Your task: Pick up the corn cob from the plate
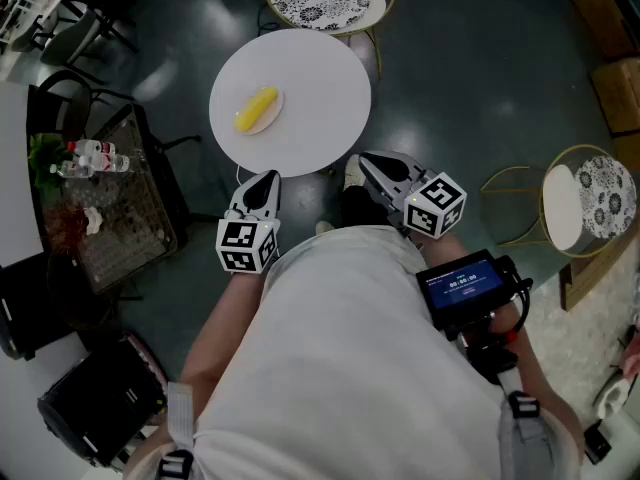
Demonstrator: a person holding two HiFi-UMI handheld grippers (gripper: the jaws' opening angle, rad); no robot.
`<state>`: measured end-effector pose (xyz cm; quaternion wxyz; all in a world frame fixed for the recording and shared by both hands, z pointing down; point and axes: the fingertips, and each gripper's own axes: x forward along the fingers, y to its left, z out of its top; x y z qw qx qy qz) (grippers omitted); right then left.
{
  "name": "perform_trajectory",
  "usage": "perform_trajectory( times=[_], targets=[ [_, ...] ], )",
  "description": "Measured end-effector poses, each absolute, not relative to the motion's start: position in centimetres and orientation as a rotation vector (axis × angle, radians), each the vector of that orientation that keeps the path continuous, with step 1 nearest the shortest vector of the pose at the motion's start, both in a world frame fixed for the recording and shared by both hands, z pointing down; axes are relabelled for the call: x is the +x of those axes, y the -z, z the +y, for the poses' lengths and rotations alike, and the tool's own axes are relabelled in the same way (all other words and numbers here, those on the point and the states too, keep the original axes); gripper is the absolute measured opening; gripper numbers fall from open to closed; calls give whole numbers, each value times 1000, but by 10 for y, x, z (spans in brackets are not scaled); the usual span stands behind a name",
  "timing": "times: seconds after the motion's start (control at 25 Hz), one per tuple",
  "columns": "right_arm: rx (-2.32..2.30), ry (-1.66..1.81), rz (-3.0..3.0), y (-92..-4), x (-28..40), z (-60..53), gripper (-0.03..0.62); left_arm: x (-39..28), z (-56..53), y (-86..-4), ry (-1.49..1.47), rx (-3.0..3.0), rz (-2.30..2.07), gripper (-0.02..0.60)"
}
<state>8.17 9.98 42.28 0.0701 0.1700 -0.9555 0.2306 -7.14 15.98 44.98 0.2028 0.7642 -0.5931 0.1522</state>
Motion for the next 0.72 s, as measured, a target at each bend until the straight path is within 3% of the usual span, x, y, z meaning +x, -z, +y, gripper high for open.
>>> perform_trajectory(
  times=[0.72],
  targets=[
    [565,-674,-2901,-409,85,149,9,-59,212,-432,-303,2203,-1644,13]
  ],
)
